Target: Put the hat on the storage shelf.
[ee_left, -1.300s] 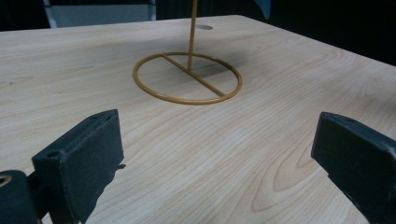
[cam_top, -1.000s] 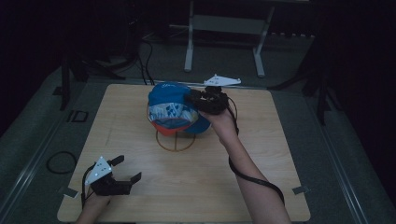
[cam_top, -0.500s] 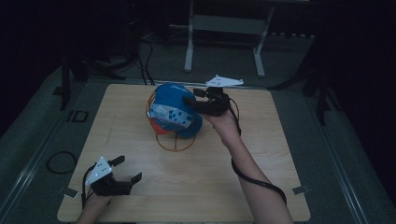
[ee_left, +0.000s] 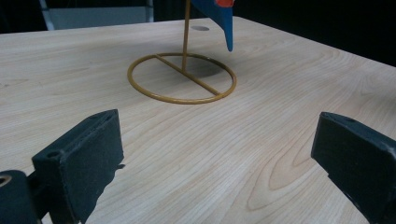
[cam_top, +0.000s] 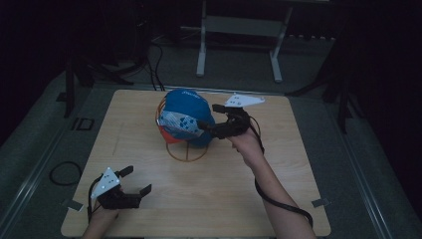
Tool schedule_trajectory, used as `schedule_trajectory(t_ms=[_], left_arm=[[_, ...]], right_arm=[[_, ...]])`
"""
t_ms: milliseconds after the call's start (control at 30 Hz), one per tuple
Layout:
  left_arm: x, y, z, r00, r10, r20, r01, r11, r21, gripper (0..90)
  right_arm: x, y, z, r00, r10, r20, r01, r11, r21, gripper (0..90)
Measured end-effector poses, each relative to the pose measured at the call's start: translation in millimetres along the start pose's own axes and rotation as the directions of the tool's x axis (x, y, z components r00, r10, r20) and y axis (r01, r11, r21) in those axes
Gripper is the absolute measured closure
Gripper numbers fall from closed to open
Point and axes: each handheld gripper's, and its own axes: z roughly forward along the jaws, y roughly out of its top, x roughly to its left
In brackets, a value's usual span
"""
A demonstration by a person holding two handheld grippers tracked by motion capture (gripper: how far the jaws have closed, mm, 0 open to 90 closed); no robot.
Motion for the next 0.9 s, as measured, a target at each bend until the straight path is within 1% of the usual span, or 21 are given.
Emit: schedule_trajectory(t_ms=[100,133,167,233,267,300,400,433,467,500,533,567,600,700,733,767,833,867,900], left_arm=[[0.5,0.1,-0.3,1.0000,-0.004,-0.001,0.004,1.0000,-0.004,2.7],[0.6,0.0,0.0,1.0000,-0.005,-0.001,0.005,1.0000,-0.004,2.7],[0.6,0.0,0.0,1.0000,-0.005,-0.001,0.005,1.0000,-0.004,2.7],[0.4,-0.2,0.3,1.0000,-0.001,0.000,0.001,1.0000,-0.001,2.7],[0.5,-0.3,0.5,1.0000,0.001,0.000,-0.001,1.0000,0.000,2.7],[0.1,-0.5,0.7,1.0000,0.001,0.002,-0.001,1.0000,0.001,2.7],[-0.1,-0.8,0.8,1.0000,0.002,0.003,-0.002,1.0000,0.001,2.7],[-0.1,-0.9,0.9,1.0000,0.002,0.005,-0.002,1.0000,0.001,2.7],[-0.1,-1.0,1.0,1.0000,0.003,0.004,-0.003,1.0000,0.004,2.7],[-0.4,-0.9,1.0,1.0000,0.005,0.003,-0.005,1.0000,0.005,2.7],[-0.6,-0.6,1.0,1.0000,0.003,0.005,-0.003,1.0000,0.003,2.7],[-0.8,-0.5,1.0,1.0000,0.002,0.007,-0.002,1.0000,0.000,2.7],[-1.0,-0.5,1.1,1.0000,0.004,0.008,-0.004,1.0000,0.002,2.7],[-0.8,-1.2,1.6,0.9999,0.009,0.009,-0.009,0.9999,0.012,2.7],[-0.9,-1.3,1.7,0.9999,0.008,0.009,-0.008,0.9999,0.012,2.7],[-0.9,-1.3,1.7,0.9999,0.007,0.008,-0.008,0.9999,0.012,2.7],[-1.0,-1.2,1.9,0.9999,0.007,0.010,-0.007,0.9999,0.012,2.7],[-1.1,-1.4,2.2,0.9999,0.007,0.008,-0.007,0.9999,0.012,2.7],[-1.0,-1.5,2.4,0.9999,0.006,0.010,-0.006,0.9999,0.014,2.7]], right_arm=[[1.6,-4.9,-2.0,1.0000,-0.007,0.000,0.007,1.000,0.009,14.2],[2.6,-10.6,-4.2,0.9998,-0.018,0.007,0.018,1.000,0.016,14.2],[2.6,-10.6,-4.2,0.9998,-0.018,0.007,0.018,1.000,0.016,14.2],[2.5,-19.1,-6.5,0.9997,-0.022,0.003,0.022,0.999,0.029,14.2],[2.5,-19.1,-6.5,0.9997,-0.022,0.003,0.022,0.999,0.029,14.2],[1.7,-24.9,-7.9,0.9997,-0.023,0.004,0.023,0.999,0.040,14.2],[0.9,-31.1,-9.7,0.9998,-0.022,0.002,0.022,0.999,0.044,14.2],[0.4,-37.7,-11.4,0.9999,-0.016,0.002,0.016,0.999,0.048,14.2],[0.4,-37.7,-11.4,0.9999,-0.016,0.002,0.016,0.999,0.048,14.2],[-0.2,-45.4,-12.2,0.9999,-0.015,-0.002,0.015,0.998,0.061,14.2],[-0.2,-45.4,-12.2,0.9999,-0.015,-0.002,0.015,0.998,0.061,14.2],[-0.5,-49.5,-12.6,0.9999,-0.015,0.000,0.015,0.998,0.068,14.2],[-1.3,-57.9,-13.3,0.9999,-0.009,-0.007,0.009,0.997,0.074,14.2],[-2.0,-70.6,-14.3,0.9998,0.002,-0.020,0.000,0.997,0.082,14.2],[-2.0,-70.6,-14.3,0.9998,0.002,-0.020,0.000,0.997,0.082,14.2],[-1.5,-78.5,-14.9,0.9997,-0.002,-0.024,0.005,0.996,0.091,14.2],[-1.5,-82.0,-15.4,0.9996,-0.003,-0.029,0.006,0.996,0.093,14.2],[-1.4,-89.1,-16.2,0.9994,0.002,-0.036,0.002,0.995,0.100,14.2],[-1.4,-89.1,-16.2,0.9994,0.002,-0.036,0.002,0.995,0.100,14.2]])
